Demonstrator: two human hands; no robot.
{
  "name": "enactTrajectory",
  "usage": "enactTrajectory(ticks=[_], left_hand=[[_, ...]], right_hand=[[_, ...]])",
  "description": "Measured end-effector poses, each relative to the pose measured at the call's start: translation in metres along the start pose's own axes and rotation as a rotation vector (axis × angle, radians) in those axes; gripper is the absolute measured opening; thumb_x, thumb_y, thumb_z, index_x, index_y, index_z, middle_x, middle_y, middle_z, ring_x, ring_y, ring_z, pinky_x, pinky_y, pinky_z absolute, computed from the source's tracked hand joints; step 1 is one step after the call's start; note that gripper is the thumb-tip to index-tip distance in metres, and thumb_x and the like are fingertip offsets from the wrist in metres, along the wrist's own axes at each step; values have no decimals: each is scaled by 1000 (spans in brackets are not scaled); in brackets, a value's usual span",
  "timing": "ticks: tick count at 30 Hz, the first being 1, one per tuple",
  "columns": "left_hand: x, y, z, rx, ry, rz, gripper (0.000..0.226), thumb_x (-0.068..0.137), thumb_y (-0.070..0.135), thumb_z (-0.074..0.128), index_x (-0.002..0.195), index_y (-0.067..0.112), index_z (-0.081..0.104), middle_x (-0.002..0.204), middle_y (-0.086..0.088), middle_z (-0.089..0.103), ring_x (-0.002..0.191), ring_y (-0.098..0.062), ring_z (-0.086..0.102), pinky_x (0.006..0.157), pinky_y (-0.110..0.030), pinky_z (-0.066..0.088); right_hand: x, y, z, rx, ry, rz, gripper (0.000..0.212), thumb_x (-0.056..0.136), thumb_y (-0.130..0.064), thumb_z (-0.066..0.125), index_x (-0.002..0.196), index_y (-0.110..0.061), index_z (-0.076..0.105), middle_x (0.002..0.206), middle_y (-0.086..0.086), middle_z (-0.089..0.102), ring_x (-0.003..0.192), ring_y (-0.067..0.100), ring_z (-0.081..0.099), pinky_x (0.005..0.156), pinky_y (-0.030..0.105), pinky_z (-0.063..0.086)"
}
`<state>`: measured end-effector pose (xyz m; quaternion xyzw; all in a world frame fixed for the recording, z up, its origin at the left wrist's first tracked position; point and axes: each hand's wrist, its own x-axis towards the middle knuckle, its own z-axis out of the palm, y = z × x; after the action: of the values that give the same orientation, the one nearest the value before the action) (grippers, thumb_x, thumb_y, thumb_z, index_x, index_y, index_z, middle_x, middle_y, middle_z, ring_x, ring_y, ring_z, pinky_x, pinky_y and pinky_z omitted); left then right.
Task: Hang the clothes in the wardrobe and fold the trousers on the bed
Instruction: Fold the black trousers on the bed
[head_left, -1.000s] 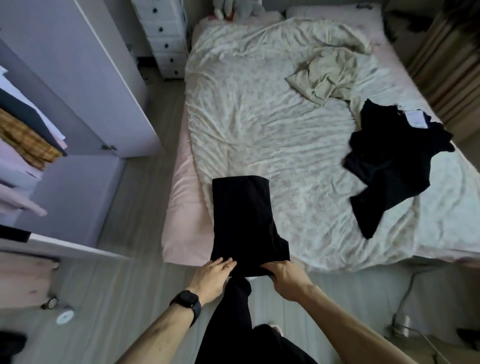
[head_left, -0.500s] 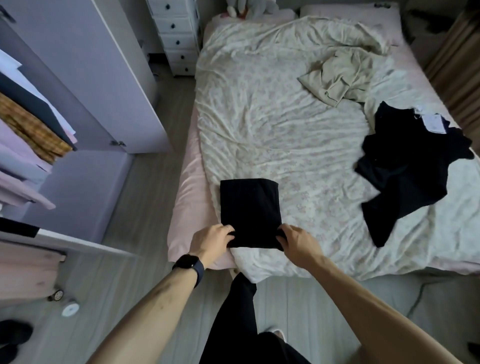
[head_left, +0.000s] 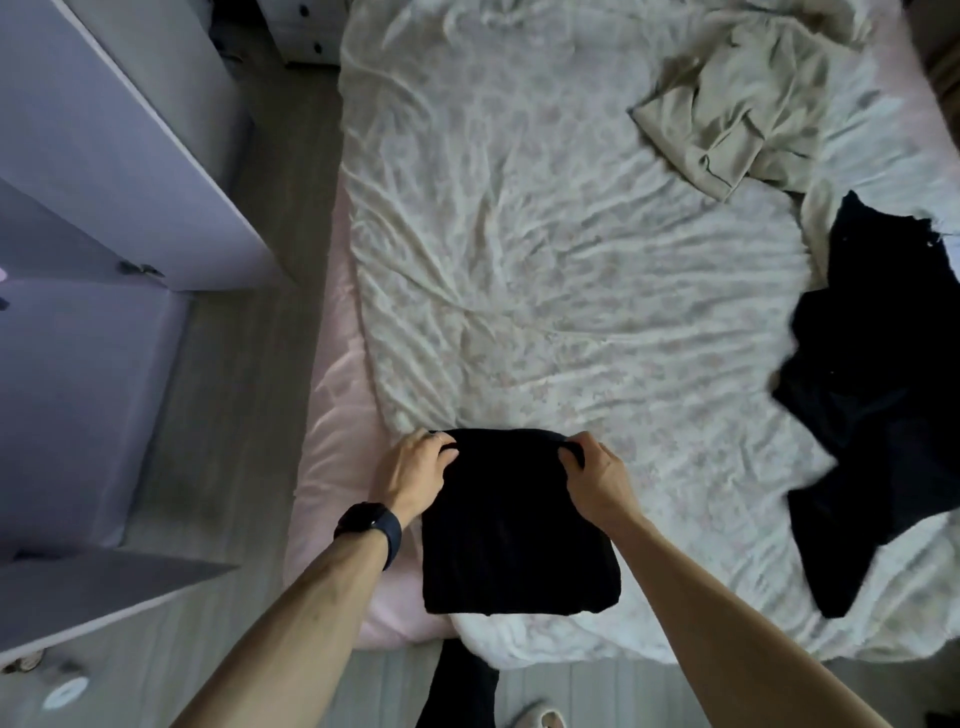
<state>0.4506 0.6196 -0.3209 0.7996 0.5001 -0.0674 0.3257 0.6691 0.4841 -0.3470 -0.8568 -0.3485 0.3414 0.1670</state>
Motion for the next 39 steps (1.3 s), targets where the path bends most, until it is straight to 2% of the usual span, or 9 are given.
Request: enactTrajectory(ticks=[6, 13, 18, 22, 25, 27, 30, 33, 39], left_hand=[[83, -28, 37, 77, -56, 27, 34, 106, 33, 44, 124, 15, 67, 113, -7, 59, 104, -27, 60, 85, -39, 51], [103, -41, 79, 15, 133, 18, 19, 104, 24, 50, 106, 10, 62, 98, -11, 57, 83, -32, 58, 63, -43, 48], [108, -52, 97, 69, 208, 18, 16, 101, 23, 54, 102, 10, 64, 91, -12, 60, 82, -35, 60, 64, -45, 48], [103, -49, 102, 176, 384, 70, 22, 101, 22, 52, 118, 15, 62, 121, -11, 56, 103, -36, 58, 85, -50, 48], [69, -47, 114, 325, 423, 350, 50, 103, 36, 43, 151, 22, 42, 158, -4, 35, 146, -25, 34, 120, -54, 19], [34, -34, 135, 366, 303, 432, 65, 101, 46, 41, 160, 22, 25, 168, -1, 17, 154, -20, 16, 122, -56, 5], [10, -24, 161, 355, 229, 265, 72, 101, 57, 31, 161, 22, 15, 169, -6, 5, 156, -27, 6, 122, -59, 2], [19, -29, 164, 375, 215, 200, 71, 100, 60, 26, 161, 29, 12, 169, -7, 1, 156, -30, 2, 122, -61, 3], [50, -51, 181, 371, 296, 213, 67, 99, 66, 22, 159, 41, 12, 170, -2, 1, 156, -25, 2, 122, -59, 0]], right_hand=[[55, 15, 32, 73, -20, 150, 20, 105, -38, 44, 112, -24, 57, 103, 4, 65, 89, 23, 61, 77, 42, 54], [75, 10, 51, 40, 161, 113, 18, 107, -40, 38, 110, -28, 52, 101, -6, 58, 88, 21, 56, 69, 36, 46], [83, 11, 71, -64, 190, 103, 26, 107, -37, 41, 117, -22, 60, 107, -1, 56, 100, 26, 55, 72, 34, 42], [98, 12, 69, -59, 203, 182, 31, 102, -47, 49, 118, -26, 64, 123, 2, 50, 116, 26, 49, 87, 42, 48], [91, 16, 61, -97, 194, 195, 39, 98, -57, 51, 128, -33, 60, 133, 0, 48, 122, 26, 47, 98, 44, 44], [69, 22, 55, -160, 284, 111, 44, 99, -55, 48, 137, -34, 51, 144, -1, 44, 132, 26, 41, 104, 44, 36], [18, 29, 71, -292, 371, -75, 57, 100, -49, 43, 153, -27, 36, 165, -1, 23, 152, 23, 20, 118, 46, 21], [-14, 39, 100, -452, 258, -303, 64, 101, -50, 41, 160, -32, 24, 170, 2, 9, 156, 23, 8, 124, 51, 7], [42, 72, 107, -463, 127, -253, 75, 93, -80, 23, 158, -47, 7, 170, -8, -4, 156, 24, -9, 123, 59, 1]])
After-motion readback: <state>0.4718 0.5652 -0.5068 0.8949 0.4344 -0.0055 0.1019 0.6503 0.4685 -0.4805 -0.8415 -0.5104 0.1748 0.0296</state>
